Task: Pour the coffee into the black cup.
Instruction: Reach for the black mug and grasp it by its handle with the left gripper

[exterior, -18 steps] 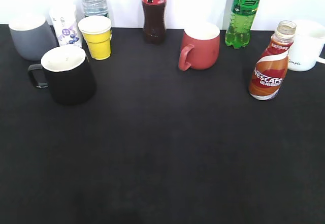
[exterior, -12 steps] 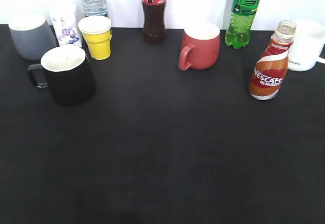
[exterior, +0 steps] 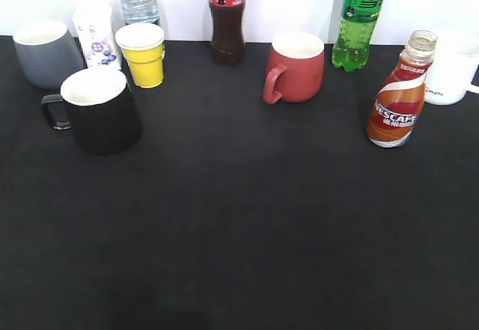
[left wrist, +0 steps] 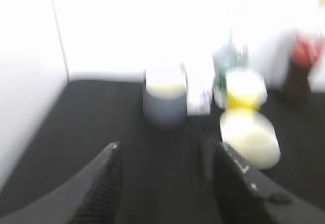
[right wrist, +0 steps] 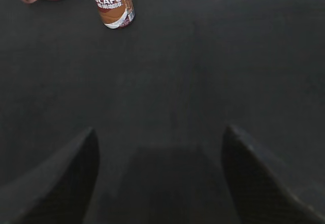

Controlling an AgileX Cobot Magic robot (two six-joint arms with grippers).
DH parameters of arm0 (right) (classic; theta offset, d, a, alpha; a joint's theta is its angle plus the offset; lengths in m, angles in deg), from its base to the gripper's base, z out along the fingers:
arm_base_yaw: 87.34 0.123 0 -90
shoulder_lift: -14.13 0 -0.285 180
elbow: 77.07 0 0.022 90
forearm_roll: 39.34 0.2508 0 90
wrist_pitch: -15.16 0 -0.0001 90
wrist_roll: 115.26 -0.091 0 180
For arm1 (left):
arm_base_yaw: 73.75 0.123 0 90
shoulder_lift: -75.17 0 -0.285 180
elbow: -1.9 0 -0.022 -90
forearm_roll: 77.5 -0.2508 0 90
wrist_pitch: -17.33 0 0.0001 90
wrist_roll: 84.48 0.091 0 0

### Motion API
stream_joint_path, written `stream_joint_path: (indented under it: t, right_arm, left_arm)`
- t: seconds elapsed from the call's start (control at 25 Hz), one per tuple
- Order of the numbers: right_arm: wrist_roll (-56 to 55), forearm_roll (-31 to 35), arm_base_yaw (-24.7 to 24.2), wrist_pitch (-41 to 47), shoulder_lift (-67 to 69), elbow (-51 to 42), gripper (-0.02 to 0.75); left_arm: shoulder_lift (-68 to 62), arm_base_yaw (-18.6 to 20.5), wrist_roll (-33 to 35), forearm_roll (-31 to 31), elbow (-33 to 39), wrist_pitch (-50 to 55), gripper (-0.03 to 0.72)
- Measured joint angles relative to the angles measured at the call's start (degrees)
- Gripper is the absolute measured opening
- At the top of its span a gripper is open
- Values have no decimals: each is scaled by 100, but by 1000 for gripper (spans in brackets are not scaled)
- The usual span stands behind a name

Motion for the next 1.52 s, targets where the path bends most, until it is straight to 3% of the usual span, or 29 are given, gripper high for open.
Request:
stream_joint_path:
  t: [0.08, 0.24, 0.52, 0.68, 0.76, 1.08, 1.4, 1.52]
  right_arm:
    - [0, 0, 0, 0, 0, 0, 586]
    - [-2, 0, 0, 0, 0, 0, 586]
    - [4, 0, 0, 0, 0, 0, 586]
    - [4, 0, 0, 0, 0, 0, 586]
    - [-2, 0, 0, 0, 0, 0, 586]
    - [4, 0, 0, 0, 0, 0, 586]
    - [-2, 0, 0, 0, 0, 0, 586]
    - [-2, 0, 0, 0, 0, 0, 586]
  left_arm:
    - [-970, -49, 0, 12, 17, -1204, 434]
    - [-2518, -604, 0, 150, 792, -3380, 434]
    - [-4159, -757, -64, 570, 1295, -4767, 434]
    - [-5042, -1169, -161, 576, 1414, -5807, 434]
    - [-5424, -1193, -173, 580, 1543, -6497, 434]
    - [-6719, -1193, -258, 580, 1542, -7896, 434]
    - [-7577, -1034, -264, 510, 796, -7981, 434]
    - [-7815, -748, -264, -280, 528, -7993, 434]
